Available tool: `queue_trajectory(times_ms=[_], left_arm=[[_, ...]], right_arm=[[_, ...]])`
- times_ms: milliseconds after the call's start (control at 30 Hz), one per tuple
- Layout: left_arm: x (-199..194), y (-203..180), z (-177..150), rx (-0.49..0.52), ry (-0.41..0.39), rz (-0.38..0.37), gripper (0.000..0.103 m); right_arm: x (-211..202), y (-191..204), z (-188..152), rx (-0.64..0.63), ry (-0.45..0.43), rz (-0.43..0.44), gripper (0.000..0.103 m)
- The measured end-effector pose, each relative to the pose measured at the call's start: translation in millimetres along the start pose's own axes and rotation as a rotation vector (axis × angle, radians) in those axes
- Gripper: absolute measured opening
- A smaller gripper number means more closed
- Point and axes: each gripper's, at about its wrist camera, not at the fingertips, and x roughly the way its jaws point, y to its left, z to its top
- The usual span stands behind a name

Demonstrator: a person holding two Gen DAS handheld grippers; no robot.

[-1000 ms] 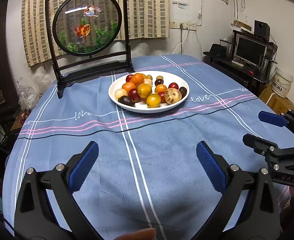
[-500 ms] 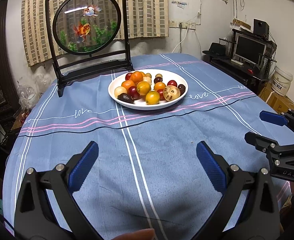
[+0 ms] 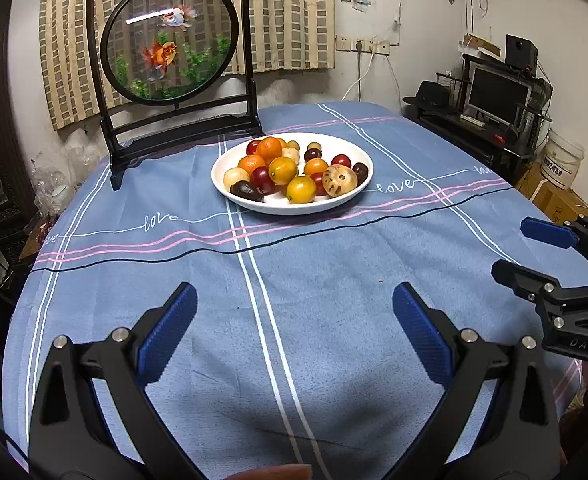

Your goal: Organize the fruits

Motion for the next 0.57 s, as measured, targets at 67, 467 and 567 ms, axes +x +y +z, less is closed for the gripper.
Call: queue_trajectory(times_ms=[67,467,567], left_arm=[[0.6,-0.6,-0.5,0.000,0.003,-0.002,0.100],[2.6,-2.6,-1.6,0.000,0.008,0.003,0.100],[3.9,-1.9,-2.0,-0.006,0.010,0.007,0.100]], right_arm=[[0.0,-0.1,0.1,0.002,0.002,0.000,0.067],[-1.5,-1.4,-0.3,0.003,-0.002,0.002,0.067],[-1.7,-1.3,-0.3,0.005,-0.001,0.001,0.067]])
